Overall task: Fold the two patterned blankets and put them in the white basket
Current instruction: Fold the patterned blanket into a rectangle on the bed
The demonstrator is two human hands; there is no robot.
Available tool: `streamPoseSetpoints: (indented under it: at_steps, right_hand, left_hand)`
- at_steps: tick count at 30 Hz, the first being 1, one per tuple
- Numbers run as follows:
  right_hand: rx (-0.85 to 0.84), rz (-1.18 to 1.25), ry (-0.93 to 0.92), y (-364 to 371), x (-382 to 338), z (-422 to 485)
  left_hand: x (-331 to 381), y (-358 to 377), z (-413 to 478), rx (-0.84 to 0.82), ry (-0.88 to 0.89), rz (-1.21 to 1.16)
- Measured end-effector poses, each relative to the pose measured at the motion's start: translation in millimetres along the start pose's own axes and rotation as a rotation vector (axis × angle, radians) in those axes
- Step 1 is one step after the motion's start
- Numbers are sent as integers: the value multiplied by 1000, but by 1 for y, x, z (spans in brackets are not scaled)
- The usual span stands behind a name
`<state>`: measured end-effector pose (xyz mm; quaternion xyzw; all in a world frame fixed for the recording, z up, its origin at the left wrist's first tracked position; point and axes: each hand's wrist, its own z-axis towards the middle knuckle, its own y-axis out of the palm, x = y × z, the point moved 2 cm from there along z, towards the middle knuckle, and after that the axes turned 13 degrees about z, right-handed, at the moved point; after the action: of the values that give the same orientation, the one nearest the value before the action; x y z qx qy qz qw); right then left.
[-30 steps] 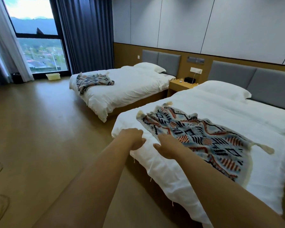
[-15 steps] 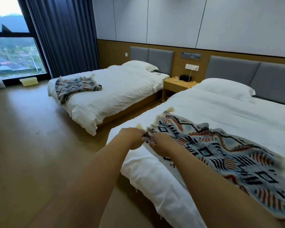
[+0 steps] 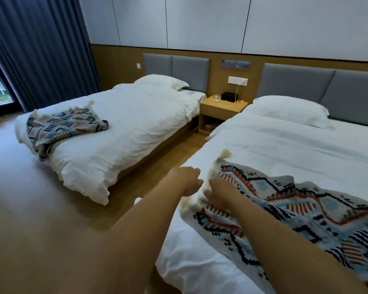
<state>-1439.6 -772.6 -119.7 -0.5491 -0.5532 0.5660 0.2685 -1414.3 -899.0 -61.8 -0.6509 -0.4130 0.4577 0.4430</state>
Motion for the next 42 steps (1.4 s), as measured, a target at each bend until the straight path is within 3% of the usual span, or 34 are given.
streamPoseSetpoints:
  at_steps: [8,16,29,39,42]
  right_hand:
    - [76,76,260,4,-57,120]
    - [112,196,480,7,-70,207]
    - [230,506,781,9,-1,349]
    - [349,611,1000,20,50,425]
    - [382,669,1106,32,68,469]
  left_hand:
    - [-128,33,107,42,226,0]
    - [-184,44,216,18,422,50]
    - [-190,49,420,3,720,231]
    - [-134,90,551,-103,1034,243]
    - [-122,114,606,-125,1129,349]
